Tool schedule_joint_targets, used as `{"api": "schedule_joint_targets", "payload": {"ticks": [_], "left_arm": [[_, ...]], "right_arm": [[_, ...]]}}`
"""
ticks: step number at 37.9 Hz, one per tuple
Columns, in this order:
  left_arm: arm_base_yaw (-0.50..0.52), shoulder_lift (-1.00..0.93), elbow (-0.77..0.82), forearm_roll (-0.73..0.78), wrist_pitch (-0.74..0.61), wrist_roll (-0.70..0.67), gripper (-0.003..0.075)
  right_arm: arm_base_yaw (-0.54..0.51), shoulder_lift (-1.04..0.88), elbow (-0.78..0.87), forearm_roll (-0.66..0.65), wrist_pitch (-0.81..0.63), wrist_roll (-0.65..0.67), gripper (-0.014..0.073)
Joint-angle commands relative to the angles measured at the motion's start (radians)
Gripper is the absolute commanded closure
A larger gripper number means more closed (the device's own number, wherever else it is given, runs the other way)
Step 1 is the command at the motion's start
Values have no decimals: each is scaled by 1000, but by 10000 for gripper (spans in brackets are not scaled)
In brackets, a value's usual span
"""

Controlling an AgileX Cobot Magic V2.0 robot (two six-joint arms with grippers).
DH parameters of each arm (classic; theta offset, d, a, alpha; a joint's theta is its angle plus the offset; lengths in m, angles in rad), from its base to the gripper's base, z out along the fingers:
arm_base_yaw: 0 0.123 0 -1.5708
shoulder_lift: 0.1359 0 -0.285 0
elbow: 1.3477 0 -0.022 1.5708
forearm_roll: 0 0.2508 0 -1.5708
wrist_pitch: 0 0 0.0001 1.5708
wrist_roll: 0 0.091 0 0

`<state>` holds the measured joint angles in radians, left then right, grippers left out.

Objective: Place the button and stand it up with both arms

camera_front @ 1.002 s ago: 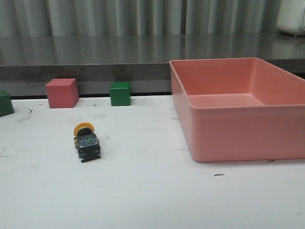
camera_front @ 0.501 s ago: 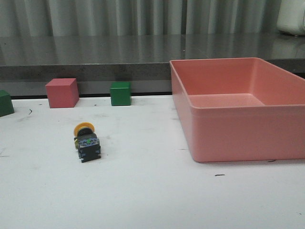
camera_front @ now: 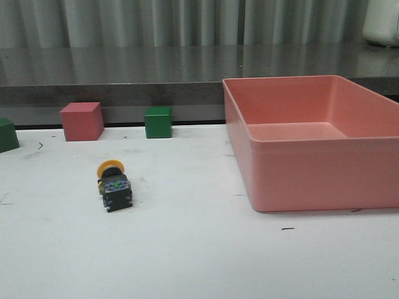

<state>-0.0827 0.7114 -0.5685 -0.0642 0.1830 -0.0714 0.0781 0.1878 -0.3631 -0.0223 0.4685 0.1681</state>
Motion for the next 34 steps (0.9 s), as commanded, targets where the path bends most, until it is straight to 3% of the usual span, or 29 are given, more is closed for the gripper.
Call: {"api": "schedule_joint_targets", "payload": {"ticks": [1,8,14,25,34], "left_arm": [[-98,110,-86,-12,-38,-4,174],[-243,306,-199,-12,22,-4,174],[-305,464,-314,-19,140,-4,174],[-317,711,-533,-137,378,-6,174],[-310,919,-704,-154,579,-137,175]], "right_arm": [[-3,11,-25,-5,-84,-8,664],[-3,11,-25,-5,-84,-8,664],[-3,11,-25,-5,-84,-8,664],[-3,11,-25,-5,-84,-8,664],[-3,11,-25,-5,-84,-8,664]]}}
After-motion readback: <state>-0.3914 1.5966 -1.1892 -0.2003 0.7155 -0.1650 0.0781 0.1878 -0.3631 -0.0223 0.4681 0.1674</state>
